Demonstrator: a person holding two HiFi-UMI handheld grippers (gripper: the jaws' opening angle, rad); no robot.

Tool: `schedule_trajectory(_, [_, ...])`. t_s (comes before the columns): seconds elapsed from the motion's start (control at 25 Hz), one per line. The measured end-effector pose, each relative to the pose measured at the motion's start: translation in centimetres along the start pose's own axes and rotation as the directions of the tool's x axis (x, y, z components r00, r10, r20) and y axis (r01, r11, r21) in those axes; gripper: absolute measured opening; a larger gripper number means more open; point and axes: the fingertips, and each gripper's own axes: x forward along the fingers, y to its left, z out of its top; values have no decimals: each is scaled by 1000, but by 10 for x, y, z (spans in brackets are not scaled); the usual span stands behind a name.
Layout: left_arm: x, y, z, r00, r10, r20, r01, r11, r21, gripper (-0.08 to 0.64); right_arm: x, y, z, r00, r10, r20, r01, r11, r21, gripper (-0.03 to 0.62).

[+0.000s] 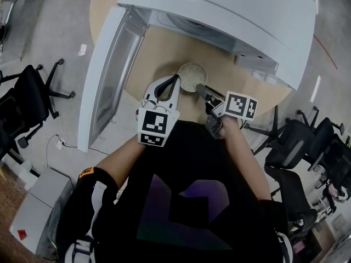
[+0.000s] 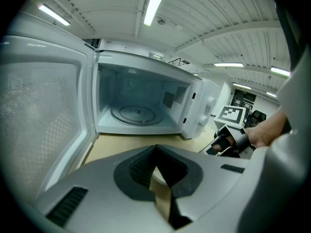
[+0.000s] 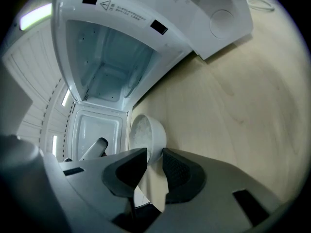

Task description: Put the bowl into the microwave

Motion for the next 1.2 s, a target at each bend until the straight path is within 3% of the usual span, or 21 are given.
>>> schedule_trajectory(0.36, [-3,2,1,1000,11,3,-11,1000,0,46,4,1,0,997,78,29,-81,990,116,84])
schedule_trajectory(1.2, [-15,8,-1,1000,25,16,-25,1000,-5,46,-2,10,8,990,82,117,-96,988,121,52])
